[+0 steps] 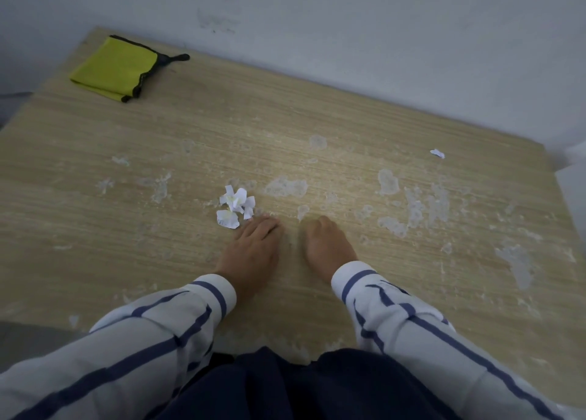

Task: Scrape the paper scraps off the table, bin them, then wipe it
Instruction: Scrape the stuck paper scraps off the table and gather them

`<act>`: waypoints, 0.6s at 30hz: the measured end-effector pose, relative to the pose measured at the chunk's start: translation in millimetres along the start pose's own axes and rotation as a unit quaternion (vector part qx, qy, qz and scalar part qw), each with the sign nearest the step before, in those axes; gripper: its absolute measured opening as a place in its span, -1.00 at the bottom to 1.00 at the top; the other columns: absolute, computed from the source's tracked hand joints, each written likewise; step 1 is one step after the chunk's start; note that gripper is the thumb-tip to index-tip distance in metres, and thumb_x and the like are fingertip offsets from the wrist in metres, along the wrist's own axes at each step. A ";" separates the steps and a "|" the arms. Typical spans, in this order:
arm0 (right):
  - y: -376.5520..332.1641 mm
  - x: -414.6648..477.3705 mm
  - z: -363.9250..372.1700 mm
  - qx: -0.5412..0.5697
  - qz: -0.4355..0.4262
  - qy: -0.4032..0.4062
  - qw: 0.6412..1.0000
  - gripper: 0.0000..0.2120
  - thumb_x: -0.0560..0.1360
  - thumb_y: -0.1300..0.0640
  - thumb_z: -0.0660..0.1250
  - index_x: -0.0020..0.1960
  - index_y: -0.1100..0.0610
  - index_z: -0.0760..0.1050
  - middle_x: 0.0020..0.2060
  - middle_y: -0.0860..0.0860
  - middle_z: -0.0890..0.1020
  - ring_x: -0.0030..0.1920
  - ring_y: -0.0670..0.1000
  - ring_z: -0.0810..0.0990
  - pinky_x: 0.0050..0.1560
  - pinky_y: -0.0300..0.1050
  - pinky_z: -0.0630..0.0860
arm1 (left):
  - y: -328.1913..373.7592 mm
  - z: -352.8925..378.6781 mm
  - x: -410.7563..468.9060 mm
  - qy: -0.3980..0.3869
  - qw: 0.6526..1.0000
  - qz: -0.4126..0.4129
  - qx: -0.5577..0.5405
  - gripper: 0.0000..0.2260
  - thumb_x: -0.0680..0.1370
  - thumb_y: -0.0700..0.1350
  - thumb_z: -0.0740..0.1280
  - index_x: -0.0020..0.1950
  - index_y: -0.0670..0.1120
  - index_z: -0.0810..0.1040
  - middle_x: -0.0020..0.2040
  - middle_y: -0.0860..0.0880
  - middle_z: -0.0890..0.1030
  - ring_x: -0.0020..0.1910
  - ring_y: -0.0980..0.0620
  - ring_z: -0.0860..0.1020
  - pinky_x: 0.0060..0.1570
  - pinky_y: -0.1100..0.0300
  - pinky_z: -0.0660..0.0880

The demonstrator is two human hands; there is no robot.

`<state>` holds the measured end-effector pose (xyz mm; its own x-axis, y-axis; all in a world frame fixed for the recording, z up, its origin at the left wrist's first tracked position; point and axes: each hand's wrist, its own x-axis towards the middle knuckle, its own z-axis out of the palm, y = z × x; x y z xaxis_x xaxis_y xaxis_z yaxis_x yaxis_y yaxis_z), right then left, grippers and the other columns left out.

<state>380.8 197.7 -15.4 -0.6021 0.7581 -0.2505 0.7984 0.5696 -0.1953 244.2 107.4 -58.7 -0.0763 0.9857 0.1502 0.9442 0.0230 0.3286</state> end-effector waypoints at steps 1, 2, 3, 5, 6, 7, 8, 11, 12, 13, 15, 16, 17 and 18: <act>5.9 2.1 -0.3 0.035 0.026 0.007 0.999 -0.80 0.50 0.34 0.06 0.02 0.25 0.42 0.01 0.20 0.46 0.00 0.18 0.45 -0.05 -0.04 0.36 | -0.1 0.4 0.1 -0.003 1.000 -0.004 -0.006 -0.69 0.45 -0.22 0.35 0.19 -0.16 0.53 0.20 -0.10 0.55 0.26 -0.11 0.46 0.29 0.01 0.26; 11.5 2.7 -0.6 0.070 0.042 0.011 0.997 -0.82 0.50 0.34 0.08 -0.01 0.23 0.43 -0.02 0.16 0.45 -0.02 0.15 0.44 -0.06 -0.09 0.34 | -0.1 0.1 -0.1 -0.005 1.000 -0.006 -0.010 -0.67 0.44 -0.23 0.38 0.20 -0.16 0.53 0.20 -0.10 0.55 0.27 -0.11 0.46 0.30 0.01 0.26; 16.2 2.3 -0.7 0.097 0.043 0.012 0.994 -0.81 0.50 0.34 0.11 0.04 0.23 0.45 0.01 0.14 0.44 0.00 0.13 0.44 -0.04 -0.10 0.36 | -0.4 -0.5 0.1 -0.004 1.000 -0.006 -0.012 -0.66 0.43 -0.23 0.39 0.20 -0.16 0.53 0.20 -0.10 0.55 0.27 -0.11 0.45 0.30 0.01 0.25; 22.2 -1.2 -2.9 0.119 0.011 -0.003 0.993 -0.68 0.52 0.31 0.16 0.24 0.18 0.44 0.09 0.14 0.44 0.05 0.11 0.44 0.06 -0.09 0.40 | -0.6 -1.7 -0.1 -0.004 1.000 -0.001 -0.009 -0.67 0.44 -0.22 0.38 0.21 -0.16 0.53 0.20 -0.10 0.55 0.26 -0.10 0.45 0.30 0.05 0.22; 23.9 -2.8 -4.4 0.116 -0.007 -0.012 0.993 -0.65 0.52 0.30 0.17 0.30 0.15 0.42 0.08 0.14 0.43 0.04 0.11 0.44 0.06 -0.10 0.40 | -0.6 -2.3 -0.2 -0.006 1.000 0.002 -0.004 -0.68 0.45 -0.21 0.35 0.20 -0.16 0.53 0.20 -0.10 0.55 0.26 -0.09 0.44 0.30 0.06 0.21; 24.9 -3.9 -6.2 0.107 -0.024 -0.020 0.994 -0.64 0.53 0.28 0.18 0.31 0.13 0.42 0.05 0.14 0.42 0.01 0.11 0.44 0.03 -0.11 0.40 | -0.4 -3.2 -0.1 -0.007 1.000 0.004 0.002 -0.68 0.45 -0.19 0.31 0.20 -0.15 0.53 0.20 -0.09 0.55 0.26 -0.08 0.43 0.29 0.07 0.21; 26.0 -4.0 -7.4 0.092 -0.043 -0.025 0.995 -0.65 0.53 0.27 0.18 0.30 0.13 0.43 0.00 0.13 0.42 -0.05 0.10 0.44 -0.04 -0.11 0.40 | -0.3 -3.8 -0.2 -0.010 1.000 0.005 0.007 -0.68 0.46 -0.16 0.26 0.20 -0.15 0.53 0.19 -0.09 0.55 0.26 -0.08 0.43 0.29 0.07 0.20; 29.2 0.1 -9.0 0.036 -0.093 -0.025 0.995 -0.70 0.53 0.28 0.18 0.22 0.14 0.50 -0.13 0.07 0.35 -0.20 0.06 0.37 -0.24 -0.15 0.28 | 0.7 -5.4 -0.4 -0.029 0.999 0.005 0.012 -0.66 0.47 -0.12 0.17 0.20 -0.15 0.53 0.20 -0.09 0.55 0.26 -0.10 0.46 0.29 0.06 0.19; 29.5 1.2 -9.4 0.025 -0.104 -0.029 0.994 -0.72 0.52 0.28 0.17 0.18 0.15 0.51 -0.14 0.07 0.35 -0.22 0.05 0.35 -0.25 -0.16 0.24 | 0.4 -5.8 -0.3 -0.029 0.999 0.004 0.012 -0.65 0.48 -0.11 0.15 0.20 -0.15 0.53 0.20 -0.09 0.55 0.25 -0.10 0.46 0.29 0.06 0.19; 29.3 1.7 -9.9 0.018 -0.111 -0.033 0.993 -0.74 0.52 0.28 0.17 0.15 0.16 0.52 -0.13 0.09 0.37 -0.22 0.05 0.35 -0.26 -0.16 0.23 | 0.3 -6.3 0.0 -0.029 0.999 0.003 0.012 -0.65 0.48 -0.11 0.15 0.20 -0.15 0.53 0.19 -0.09 0.55 0.25 -0.10 0.46 0.29 0.06 0.20; 29.0 1.8 -10.6 0.023 -0.110 -0.038 0.993 -0.78 0.52 0.28 0.17 0.08 0.16 0.54 -0.11 0.12 0.41 -0.22 0.06 0.36 -0.25 -0.17 0.23 | 0.9 -7.3 0.1 -0.030 0.999 0.002 0.012 -0.64 0.47 -0.11 0.13 0.20 -0.16 0.53 0.19 -0.10 0.55 0.25 -0.11 0.47 0.29 0.06 0.21; 28.9 1.7 -10.8 0.029 -0.107 -0.038 0.993 -0.80 0.52 0.27 0.17 0.05 0.16 0.54 -0.10 0.12 0.42 -0.22 0.06 0.37 -0.25 -0.17 0.24 | 1.5 -7.7 0.2 -0.031 0.999 0.002 0.012 -0.64 0.47 -0.11 0.13 0.19 -0.16 0.53 0.19 -0.10 0.55 0.25 -0.11 0.47 0.29 0.05 0.21; 28.7 1.5 -10.2 0.034 -0.104 -0.037 0.993 -0.81 0.52 0.28 0.17 0.02 0.16 0.54 -0.11 0.12 0.42 -0.21 0.07 0.38 -0.25 -0.17 0.25 | 2.1 -8.4 0.4 -0.031 0.999 0.001 0.010 -0.64 0.47 -0.11 0.14 0.19 -0.16 0.54 0.19 -0.10 0.55 0.24 -0.11 0.48 0.29 0.05 0.21; 27.6 1.1 -9.5 0.038 -0.098 -0.038 0.994 -0.82 0.51 0.29 0.16 -0.01 0.17 0.53 -0.12 0.11 0.42 -0.22 0.07 0.38 -0.25 -0.16 0.27 | 2.4 -8.6 0.6 -0.032 0.999 0.000 0.009 -0.64 0.47 -0.12 0.14 0.19 -0.16 0.54 0.19 -0.10 0.56 0.24 -0.11 0.48 0.29 0.05 0.21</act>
<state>402.2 217.3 -12.0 -0.7468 0.6071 -0.2716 0.6650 0.6763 -0.3168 243.6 106.6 -49.7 -0.0557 0.9943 0.0907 0.9498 0.0248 0.3117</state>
